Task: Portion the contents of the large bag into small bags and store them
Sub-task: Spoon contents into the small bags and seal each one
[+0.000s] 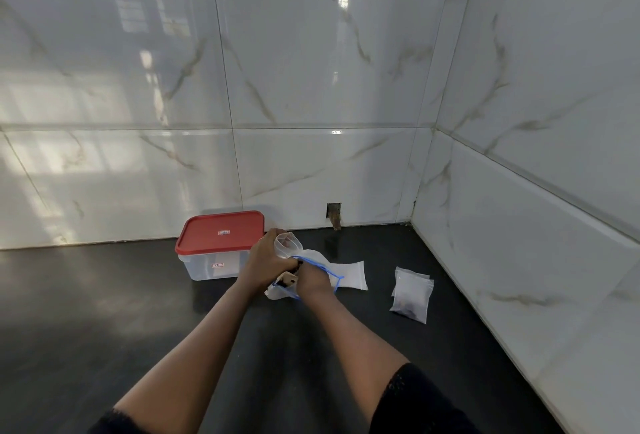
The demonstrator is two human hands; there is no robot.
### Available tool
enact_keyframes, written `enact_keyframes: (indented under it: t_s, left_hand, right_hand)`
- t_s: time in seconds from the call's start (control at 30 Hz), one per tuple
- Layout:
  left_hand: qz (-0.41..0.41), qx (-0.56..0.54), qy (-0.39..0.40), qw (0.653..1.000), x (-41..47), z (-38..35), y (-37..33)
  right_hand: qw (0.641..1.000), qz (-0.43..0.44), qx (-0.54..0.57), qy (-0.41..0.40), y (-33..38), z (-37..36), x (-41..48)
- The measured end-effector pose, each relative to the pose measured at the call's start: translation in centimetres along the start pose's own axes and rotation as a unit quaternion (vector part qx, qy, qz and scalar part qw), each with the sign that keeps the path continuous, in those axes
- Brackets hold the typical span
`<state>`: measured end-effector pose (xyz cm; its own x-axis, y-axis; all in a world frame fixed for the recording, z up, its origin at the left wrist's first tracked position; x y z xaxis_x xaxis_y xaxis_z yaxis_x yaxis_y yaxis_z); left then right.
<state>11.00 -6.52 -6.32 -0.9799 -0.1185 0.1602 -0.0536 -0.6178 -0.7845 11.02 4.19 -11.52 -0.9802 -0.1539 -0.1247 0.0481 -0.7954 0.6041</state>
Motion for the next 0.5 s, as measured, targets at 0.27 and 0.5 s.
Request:
enact_keyframes:
  t_s: [0.27, 0.5]
  left_hand:
    - [0.004, 0.006, -0.005, 1.0, -0.2, 0.6, 0.4]
    - [-0.01, 0.006, -0.013, 1.0, -0.4, 0.8, 0.4]
  right_hand:
    - [0.981, -0.106, 0.162, -0.011, -0.9, -0.8, -0.6]
    - [0.87, -0.228, 0.437, 0.001, -0.1, -2.9, -1.7]
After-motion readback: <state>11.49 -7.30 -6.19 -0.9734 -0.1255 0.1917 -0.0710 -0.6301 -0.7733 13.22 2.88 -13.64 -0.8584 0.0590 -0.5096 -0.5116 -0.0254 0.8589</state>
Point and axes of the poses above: each hand's wrist, its own x-axis towards the middle knuckle, its own z-axis out of the back of the hand, y = z × x, the point moved 8 cm from there along x, towards the middle knuckle, and after that the axes turned 8 degrees about z, right-handed, at the moved point
